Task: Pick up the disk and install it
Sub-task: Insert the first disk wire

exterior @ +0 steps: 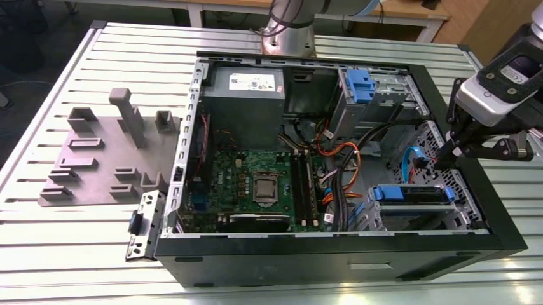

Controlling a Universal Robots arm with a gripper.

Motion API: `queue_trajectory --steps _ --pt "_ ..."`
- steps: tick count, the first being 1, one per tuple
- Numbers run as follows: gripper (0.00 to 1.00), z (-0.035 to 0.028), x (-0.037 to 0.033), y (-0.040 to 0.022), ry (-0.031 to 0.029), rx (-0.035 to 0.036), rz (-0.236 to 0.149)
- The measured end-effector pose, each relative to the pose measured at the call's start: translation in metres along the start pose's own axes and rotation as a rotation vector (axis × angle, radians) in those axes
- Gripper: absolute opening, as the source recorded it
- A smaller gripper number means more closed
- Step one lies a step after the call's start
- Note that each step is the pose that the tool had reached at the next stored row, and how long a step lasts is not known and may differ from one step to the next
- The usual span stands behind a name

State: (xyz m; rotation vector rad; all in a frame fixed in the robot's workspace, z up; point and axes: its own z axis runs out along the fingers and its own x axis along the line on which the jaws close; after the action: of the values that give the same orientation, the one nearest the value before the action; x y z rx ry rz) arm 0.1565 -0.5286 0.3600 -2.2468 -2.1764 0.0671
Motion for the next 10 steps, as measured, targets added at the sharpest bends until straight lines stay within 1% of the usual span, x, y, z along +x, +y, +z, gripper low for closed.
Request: queue_trajectory --steps 2,4,6,7,8,10 --pt "0.11 0.0011 0.0010 0.0013 -0.0029 0.0008 0.000" --pt "0.11 0.0020 0.0018 0.0028 -0.0126 0.0008 0.000" --pt "0.11 0.0029 0.0026 0.0040 -0.0200 0.0008 0.001" --pt "0.11 0.0032 0.0028 0.0041 -0.0218 0.0008 0.001" --pt "0.18 0.0033 0.0030 0.0042 -0.0232 0.0009 0.001" --pt "0.18 0.0035 0.0036 0.0046 -0.0252 0.0010 0.001"
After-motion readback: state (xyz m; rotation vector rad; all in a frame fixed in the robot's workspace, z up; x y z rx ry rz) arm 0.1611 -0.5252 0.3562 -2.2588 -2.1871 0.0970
